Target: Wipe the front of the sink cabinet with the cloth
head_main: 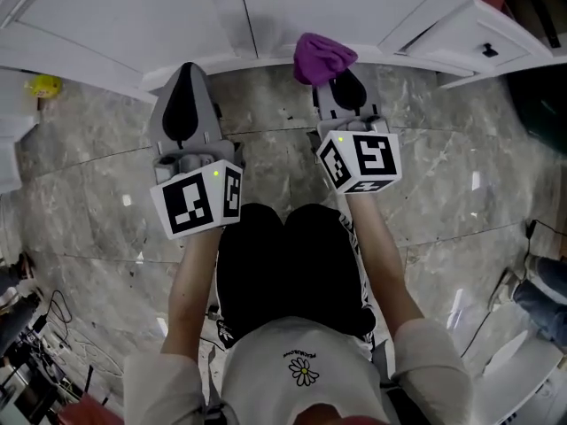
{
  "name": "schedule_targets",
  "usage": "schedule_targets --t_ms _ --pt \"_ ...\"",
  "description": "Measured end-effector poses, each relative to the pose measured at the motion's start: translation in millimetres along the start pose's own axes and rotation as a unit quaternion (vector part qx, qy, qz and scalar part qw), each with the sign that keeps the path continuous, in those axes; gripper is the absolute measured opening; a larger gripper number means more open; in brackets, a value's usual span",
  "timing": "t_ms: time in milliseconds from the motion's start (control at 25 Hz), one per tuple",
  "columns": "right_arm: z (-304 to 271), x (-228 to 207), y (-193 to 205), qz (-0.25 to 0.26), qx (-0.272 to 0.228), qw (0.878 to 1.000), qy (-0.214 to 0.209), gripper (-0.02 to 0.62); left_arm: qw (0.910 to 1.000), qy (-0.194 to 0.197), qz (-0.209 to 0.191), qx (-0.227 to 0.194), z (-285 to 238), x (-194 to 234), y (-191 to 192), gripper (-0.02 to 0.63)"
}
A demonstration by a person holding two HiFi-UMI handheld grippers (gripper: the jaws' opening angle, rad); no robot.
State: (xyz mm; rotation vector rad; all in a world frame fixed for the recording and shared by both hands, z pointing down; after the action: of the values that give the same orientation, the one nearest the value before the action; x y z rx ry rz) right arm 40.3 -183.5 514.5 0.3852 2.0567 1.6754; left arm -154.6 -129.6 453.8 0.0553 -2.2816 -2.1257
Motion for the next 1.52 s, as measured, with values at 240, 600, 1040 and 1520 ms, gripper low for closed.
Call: schedule_targets --t_ms 240,600,1040,1520 --pt "0.5 4.9 21.3 -0.019 0.012 1.0 -0.016 0.054 0.9997 0.001 0.021 0.016 1.1 8.8 32.1 0.005" --pt "1.4 19.0 -5.0 -0.028 0.002 0.999 -0.027 0.055 0.999 0.027 0.028 0.023 -5.5 16.3 9.9 0.005" --pt "93.2 85.1 -237.9 0.003 0.09 0.996 -0.005 0.054 0.9962 0.036 0.031 0.073 43.5 -2.9 -212.9 0.005" --pt "182.9 152.8 -552.2 -0.009 0.045 0.999 0.017 0.054 0.9974 0.057 0.012 0.043 104.2 -19.2 -543.1 0.005"
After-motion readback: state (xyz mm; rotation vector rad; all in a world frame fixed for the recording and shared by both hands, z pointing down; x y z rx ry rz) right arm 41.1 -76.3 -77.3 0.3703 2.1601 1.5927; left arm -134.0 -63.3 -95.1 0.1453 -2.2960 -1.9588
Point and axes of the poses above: the fingertips, and each gripper's own axes: z backward along the fingers, x to its left, y out of its underside, the point moved 5 cm from there along z, backward along the fingers, and after that the axes turned 9 degrees about x, right-handed, at the moved point
